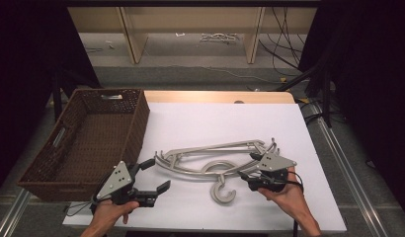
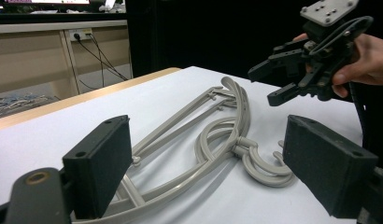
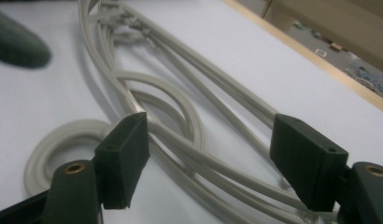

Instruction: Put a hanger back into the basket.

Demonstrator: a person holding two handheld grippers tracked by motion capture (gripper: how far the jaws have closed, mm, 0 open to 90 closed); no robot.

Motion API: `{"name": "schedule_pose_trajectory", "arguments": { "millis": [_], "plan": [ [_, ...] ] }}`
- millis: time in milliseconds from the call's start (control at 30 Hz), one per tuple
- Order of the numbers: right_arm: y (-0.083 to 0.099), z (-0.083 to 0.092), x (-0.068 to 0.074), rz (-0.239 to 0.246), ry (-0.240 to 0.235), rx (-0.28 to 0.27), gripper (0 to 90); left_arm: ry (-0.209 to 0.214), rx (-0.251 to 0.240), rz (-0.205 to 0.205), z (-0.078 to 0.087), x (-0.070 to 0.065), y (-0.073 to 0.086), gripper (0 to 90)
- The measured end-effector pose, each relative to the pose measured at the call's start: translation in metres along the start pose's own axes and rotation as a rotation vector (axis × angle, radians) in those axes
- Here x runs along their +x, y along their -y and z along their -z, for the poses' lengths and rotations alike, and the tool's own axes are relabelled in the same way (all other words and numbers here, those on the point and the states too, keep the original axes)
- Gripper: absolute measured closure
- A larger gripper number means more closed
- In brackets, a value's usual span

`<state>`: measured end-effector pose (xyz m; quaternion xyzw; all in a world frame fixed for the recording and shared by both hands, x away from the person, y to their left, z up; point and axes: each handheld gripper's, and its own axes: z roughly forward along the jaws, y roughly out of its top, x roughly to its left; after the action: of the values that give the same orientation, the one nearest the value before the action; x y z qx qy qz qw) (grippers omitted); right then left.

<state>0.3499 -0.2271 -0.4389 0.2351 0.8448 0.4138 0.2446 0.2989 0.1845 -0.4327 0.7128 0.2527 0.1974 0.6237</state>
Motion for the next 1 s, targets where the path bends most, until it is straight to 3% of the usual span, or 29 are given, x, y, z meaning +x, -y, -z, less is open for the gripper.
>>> {"name": "schedule_pose_trajectory", "arguments": {
  "millis": [100, 167, 300, 467, 700, 767, 867, 1000],
  "plan": [
    [-0.002, -0.009, -0.005, 0.026, -0.060, 0.034, 33.1, -0.005, 0.015, 0.002, 0.000, -0.001, 0.000, 15.6],
    [-0.004, -0.016, -0.008, 0.073, -0.083, 0.070, 35.1, 0.000, 0.018, 0.006, 0.000, -0.001, 0.000, 15.6],
    [-0.005, -0.028, -0.013, 0.103, -0.108, 0.118, 36.5, 0.000, 0.030, -0.002, -0.001, -0.001, 0.001, 15.6],
    [-0.008, -0.043, -0.018, 0.153, -0.153, 0.171, 40.3, -0.015, 0.061, 0.029, -0.002, 0.003, 0.002, 15.8],
    [-0.008, -0.053, -0.019, 0.201, -0.210, 0.243, 45.8, -0.001, 0.070, 0.036, -0.004, 0.003, 0.004, 15.8],
    [-0.007, -0.053, -0.019, 0.197, -0.215, 0.267, 46.6, 0.002, 0.083, 0.032, -0.004, 0.003, 0.004, 15.8],
    [-0.004, -0.058, -0.025, 0.193, -0.235, 0.275, 50.3, 0.000, 0.086, 0.057, -0.004, 0.003, 0.005, 15.9],
    [-0.004, -0.061, -0.026, 0.223, -0.247, 0.302, 52.9, -0.003, 0.096, 0.035, -0.004, 0.003, 0.004, 15.8]
  ]
}}
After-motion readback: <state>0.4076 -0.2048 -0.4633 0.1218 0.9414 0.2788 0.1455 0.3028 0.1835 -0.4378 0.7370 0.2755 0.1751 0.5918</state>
